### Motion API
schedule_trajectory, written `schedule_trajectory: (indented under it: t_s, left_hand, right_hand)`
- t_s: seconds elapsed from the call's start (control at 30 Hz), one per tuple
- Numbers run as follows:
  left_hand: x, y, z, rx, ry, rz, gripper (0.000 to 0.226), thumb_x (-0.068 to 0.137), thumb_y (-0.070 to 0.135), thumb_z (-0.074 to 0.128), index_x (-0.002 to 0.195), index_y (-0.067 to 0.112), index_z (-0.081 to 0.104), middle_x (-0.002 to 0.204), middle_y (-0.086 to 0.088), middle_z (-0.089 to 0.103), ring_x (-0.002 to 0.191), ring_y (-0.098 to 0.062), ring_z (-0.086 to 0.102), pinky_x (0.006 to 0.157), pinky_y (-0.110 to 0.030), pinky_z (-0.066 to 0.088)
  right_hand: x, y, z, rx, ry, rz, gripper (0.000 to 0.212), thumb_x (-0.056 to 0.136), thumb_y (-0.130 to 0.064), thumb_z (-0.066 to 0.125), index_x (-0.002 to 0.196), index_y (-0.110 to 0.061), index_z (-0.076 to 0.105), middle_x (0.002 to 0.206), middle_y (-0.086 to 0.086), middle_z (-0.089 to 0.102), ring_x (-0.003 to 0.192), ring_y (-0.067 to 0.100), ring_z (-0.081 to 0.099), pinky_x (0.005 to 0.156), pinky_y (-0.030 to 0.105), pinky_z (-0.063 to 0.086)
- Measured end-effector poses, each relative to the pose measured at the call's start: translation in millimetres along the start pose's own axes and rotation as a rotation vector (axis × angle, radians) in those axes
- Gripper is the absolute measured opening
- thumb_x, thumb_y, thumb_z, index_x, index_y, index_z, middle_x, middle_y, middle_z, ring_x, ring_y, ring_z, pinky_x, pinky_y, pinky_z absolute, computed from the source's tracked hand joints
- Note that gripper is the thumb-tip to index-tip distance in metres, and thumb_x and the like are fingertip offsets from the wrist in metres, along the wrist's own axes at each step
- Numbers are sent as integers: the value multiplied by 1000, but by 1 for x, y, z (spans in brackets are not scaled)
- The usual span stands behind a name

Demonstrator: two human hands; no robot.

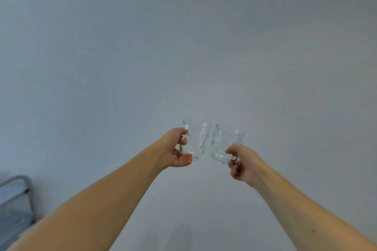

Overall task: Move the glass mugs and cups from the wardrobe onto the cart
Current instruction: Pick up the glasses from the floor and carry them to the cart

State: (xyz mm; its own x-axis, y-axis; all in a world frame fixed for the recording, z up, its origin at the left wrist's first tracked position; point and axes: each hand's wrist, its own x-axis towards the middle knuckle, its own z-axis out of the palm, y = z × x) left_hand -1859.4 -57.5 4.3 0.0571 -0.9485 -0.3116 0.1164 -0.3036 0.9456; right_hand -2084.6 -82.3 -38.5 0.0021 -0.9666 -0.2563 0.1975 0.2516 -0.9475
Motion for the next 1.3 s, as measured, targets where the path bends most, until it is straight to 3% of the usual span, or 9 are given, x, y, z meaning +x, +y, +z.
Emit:
schedule_trajectory:
  t_s: [0.23, 0.4, 0.67, 0.83, 1.13, 1.3]
  left_hand:
    - [1, -21, -145, -128, 219, -30, 35, 91, 39, 61, 71, 12, 52, 104, -32, 64, 86, -38, 69, 80, -43, 62]
    - [-1, -40, -243, -218, 392, -83, 34, 92, 40, 61, 74, 12, 52, 109, -33, 63, 80, -37, 69, 70, -38, 62]
    - [16, -38, -390, -360, 688, -94, 31, 95, 40, 57, 84, 11, 53, 109, -30, 59, 85, -35, 64, 67, -39, 58]
    - [27, -34, -459, -446, 807, -91, 30, 96, 40, 54, 95, 10, 53, 100, -28, 62, 82, -35, 65, 75, -41, 58]
    - [9, -44, -571, -500, 1024, -149, 31, 96, 41, 54, 96, 10, 53, 96, -25, 63, 80, -32, 65, 62, -36, 58]
    - [-15, -61, -642, -537, 1087, -170, 32, 94, 43, 53, 94, 11, 56, 95, -25, 65, 79, -33, 67, 66, -36, 59]
  right_hand:
    - [35, 46, 146, -133, -197, 78, 19, 79, -9, 69, 87, -11, 52, 69, 7, 47, 39, 11, 33, 40, 19, 32]
    - [68, 82, 256, -198, -368, 149, 20, 77, -10, 70, 85, -12, 52, 67, 7, 48, 38, 10, 32, 39, 19, 32]
    - [120, 133, 418, -326, -598, 260, 17, 77, -10, 71, 86, -10, 57, 65, 7, 49, 39, 11, 32, 41, 20, 33]
    - [147, 148, 509, -385, -720, 269, 16, 78, -9, 71, 86, -9, 57, 70, 7, 47, 39, 11, 33, 42, 19, 32]
    - [144, 197, 654, -489, -886, 341, 6, 85, -9, 66, 84, -9, 60, 61, 6, 45, 40, 9, 30, 41, 18, 30]
    - [112, 231, 723, -538, -960, 382, 6, 86, -11, 68, 90, -9, 64, 59, 5, 46, 37, 7, 32, 38, 17, 30]
